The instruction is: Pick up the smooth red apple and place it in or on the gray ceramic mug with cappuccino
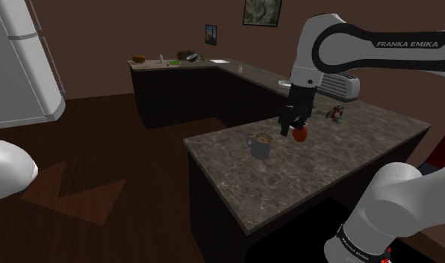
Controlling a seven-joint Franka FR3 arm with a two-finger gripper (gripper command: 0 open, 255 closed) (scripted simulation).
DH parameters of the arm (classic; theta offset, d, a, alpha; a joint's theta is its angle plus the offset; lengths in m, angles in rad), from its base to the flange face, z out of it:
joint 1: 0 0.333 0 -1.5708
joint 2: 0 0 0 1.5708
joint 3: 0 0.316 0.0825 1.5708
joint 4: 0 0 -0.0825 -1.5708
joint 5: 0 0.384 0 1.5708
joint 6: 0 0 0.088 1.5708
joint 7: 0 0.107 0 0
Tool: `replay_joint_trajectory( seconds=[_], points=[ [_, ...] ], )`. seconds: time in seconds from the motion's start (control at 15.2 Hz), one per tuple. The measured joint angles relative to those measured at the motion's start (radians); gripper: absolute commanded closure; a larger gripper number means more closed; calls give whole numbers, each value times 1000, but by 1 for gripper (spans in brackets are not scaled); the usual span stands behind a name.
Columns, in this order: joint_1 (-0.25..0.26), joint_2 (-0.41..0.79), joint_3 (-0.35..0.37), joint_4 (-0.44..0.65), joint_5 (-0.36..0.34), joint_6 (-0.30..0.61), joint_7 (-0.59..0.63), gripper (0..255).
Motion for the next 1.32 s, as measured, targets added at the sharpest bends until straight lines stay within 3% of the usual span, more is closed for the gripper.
replay_joint_trajectory(
  seconds=[0.46, 0.92, 1.32],
  points=[
    [-47, 46, -104, -18, -74, 66, -120, 0],
    [-103, 170, -246, -3, -154, 183, -282, 0],
    [-129, 329, -363, 77, -178, 272, -421, 0]
  ],
)
